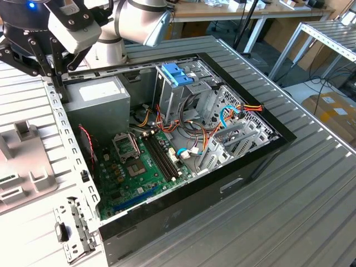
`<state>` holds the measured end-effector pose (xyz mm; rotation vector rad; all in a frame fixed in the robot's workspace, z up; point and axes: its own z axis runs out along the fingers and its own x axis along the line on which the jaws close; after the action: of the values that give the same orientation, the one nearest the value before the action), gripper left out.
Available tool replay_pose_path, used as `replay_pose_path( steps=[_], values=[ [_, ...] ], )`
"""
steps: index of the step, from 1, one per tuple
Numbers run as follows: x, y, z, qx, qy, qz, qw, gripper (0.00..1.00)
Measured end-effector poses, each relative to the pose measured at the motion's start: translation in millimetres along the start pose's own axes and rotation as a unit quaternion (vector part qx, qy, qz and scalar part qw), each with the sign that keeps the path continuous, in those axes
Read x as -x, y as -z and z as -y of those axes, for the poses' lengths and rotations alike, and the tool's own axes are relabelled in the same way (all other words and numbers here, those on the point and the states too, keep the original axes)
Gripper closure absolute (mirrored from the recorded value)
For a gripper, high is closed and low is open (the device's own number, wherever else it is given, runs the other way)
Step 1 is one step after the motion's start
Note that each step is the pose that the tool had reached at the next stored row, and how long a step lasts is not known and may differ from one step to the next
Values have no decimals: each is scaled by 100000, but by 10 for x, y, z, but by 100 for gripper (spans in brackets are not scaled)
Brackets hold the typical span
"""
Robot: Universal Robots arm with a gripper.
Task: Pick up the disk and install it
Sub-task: 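Reach for the disk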
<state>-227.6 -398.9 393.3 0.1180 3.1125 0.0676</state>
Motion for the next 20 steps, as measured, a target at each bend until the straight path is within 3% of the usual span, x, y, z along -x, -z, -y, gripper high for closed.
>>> replay_pose_path(
  steps=[2,14,20],
  values=[
    [-51,1,4,1,4,2,100000,89],
    [-130,3,10,1,2,2,100000,89],
    [-203,5,15,1,3,1,100000,89]
  ],
)
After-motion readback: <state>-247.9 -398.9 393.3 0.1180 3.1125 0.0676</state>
